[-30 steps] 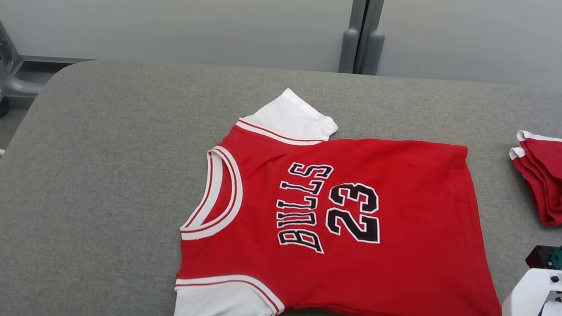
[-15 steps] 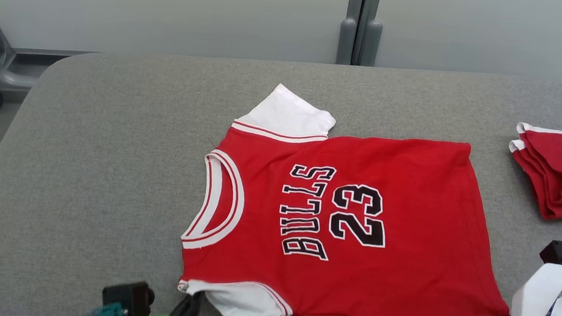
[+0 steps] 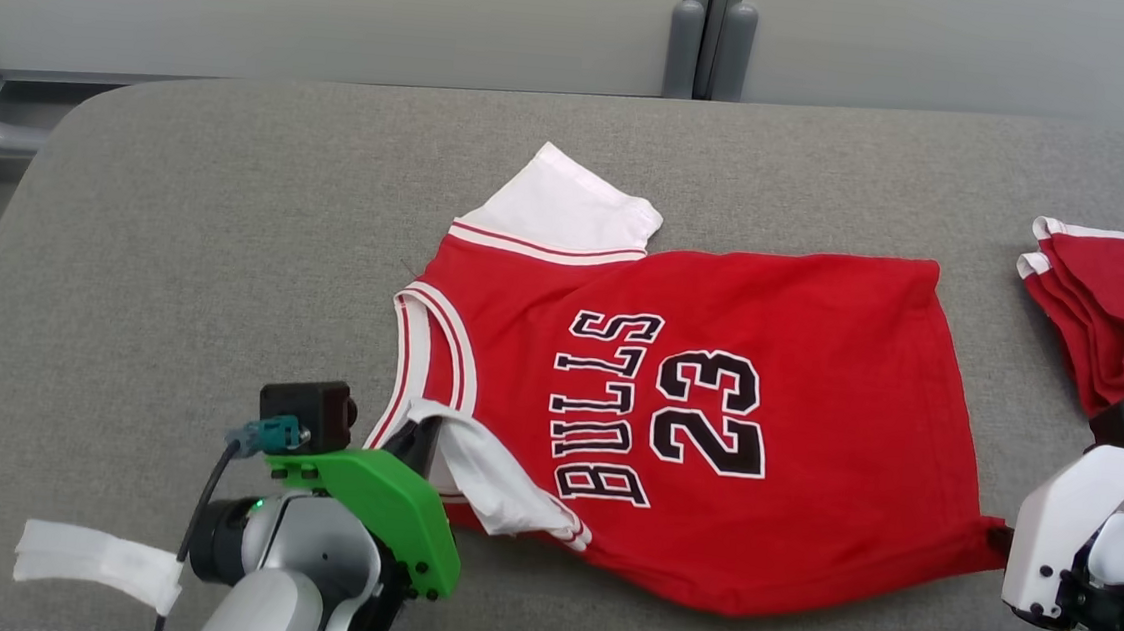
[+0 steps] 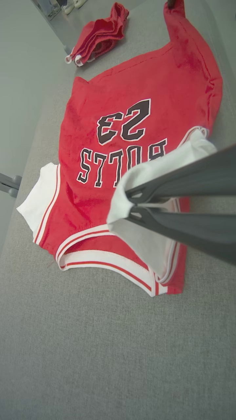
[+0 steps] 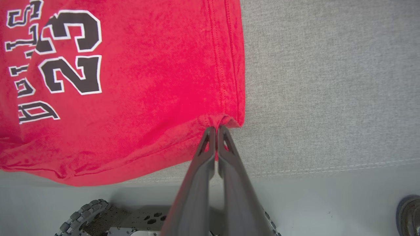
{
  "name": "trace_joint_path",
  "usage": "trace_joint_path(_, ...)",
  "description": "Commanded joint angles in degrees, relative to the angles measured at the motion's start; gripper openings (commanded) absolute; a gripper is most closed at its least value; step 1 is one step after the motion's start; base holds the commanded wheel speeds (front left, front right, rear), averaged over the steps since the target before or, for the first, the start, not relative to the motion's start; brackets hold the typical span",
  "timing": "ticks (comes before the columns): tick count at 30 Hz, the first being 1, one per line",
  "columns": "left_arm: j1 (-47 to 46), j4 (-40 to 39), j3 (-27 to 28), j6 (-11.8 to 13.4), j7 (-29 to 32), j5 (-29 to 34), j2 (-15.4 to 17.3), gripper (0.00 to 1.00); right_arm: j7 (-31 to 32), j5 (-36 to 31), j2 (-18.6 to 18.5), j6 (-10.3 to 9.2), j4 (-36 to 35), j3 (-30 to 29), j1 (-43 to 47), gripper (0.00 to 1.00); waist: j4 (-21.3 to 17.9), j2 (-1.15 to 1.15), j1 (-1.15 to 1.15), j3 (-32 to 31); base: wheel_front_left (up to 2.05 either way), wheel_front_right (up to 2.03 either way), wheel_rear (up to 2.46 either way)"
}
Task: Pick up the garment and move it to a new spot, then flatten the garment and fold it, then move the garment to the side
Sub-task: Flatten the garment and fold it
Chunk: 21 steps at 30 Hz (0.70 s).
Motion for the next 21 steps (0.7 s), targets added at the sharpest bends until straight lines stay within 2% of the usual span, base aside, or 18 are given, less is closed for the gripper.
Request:
trace_joint_path(1,-2.0,1.3,0.4,-0.4,-0.4,-0.1,-0.2,0.0,-0.6,-0.5,0.1,0.02,0.7,-0.2,-1.1,0.0,-0.2,0.0,0.0,0.5,0.0,0.0,0.0)
trace_joint_path(21,-16.6,19.7,0.6,-2.4,-6.1,-0.2,-2.8,0.0,-10.4,-6.7,3.6,0.01,10.6,-5.0,-10.6,0.0,-0.2,0.0,0.0,3.8,0.0,0.0,0.0)
